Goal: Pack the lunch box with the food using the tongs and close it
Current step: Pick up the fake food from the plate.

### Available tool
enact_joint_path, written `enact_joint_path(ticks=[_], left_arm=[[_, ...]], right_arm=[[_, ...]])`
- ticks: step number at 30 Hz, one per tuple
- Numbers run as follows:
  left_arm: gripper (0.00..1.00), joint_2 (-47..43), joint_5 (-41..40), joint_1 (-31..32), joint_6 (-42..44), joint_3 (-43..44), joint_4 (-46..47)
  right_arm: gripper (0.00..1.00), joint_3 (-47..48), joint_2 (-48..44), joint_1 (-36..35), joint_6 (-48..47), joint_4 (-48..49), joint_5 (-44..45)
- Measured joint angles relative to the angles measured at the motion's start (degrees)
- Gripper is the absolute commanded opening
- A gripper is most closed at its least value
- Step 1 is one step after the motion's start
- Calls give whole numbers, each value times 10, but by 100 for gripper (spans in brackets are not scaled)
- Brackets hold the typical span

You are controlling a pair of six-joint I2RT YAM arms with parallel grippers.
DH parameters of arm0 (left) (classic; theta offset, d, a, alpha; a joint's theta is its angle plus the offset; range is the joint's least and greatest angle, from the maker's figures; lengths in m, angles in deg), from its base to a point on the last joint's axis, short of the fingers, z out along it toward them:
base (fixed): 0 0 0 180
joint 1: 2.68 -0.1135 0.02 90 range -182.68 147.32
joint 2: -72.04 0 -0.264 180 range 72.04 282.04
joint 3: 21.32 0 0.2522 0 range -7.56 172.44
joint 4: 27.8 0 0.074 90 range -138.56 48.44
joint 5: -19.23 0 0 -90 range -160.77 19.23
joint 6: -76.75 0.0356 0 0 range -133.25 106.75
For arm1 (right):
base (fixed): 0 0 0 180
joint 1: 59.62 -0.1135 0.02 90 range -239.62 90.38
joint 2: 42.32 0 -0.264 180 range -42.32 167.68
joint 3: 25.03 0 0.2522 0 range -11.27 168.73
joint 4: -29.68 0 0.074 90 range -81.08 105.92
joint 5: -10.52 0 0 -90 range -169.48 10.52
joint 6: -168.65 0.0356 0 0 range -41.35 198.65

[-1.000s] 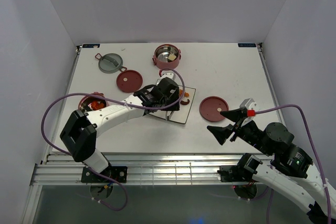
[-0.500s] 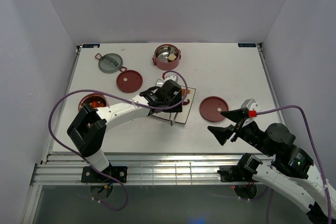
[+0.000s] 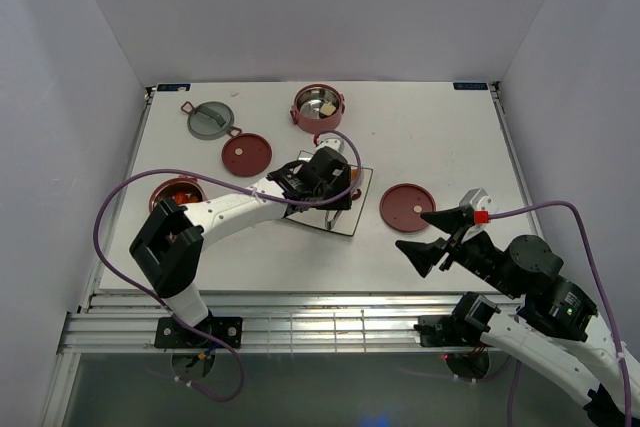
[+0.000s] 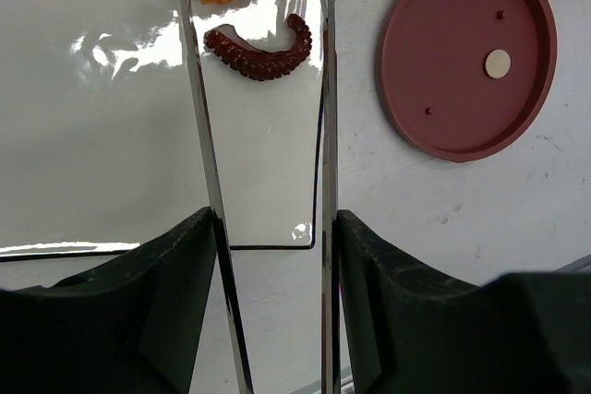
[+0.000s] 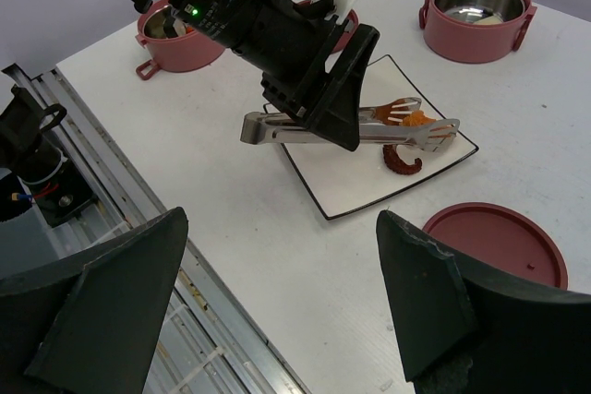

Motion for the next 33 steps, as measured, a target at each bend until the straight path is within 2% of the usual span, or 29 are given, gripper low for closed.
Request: enact_joint_path(ticks=[14, 24, 33], left_arm=[[58, 0, 10, 0, 26, 1, -21], [45, 0, 5, 0, 41, 10, -39], [28, -15, -17, 0, 49, 14, -55]], right_arm=[[88, 0, 0, 0, 0, 0, 2], [88, 0, 0, 0, 0, 0, 4], [88, 0, 0, 0, 0, 0, 4]])
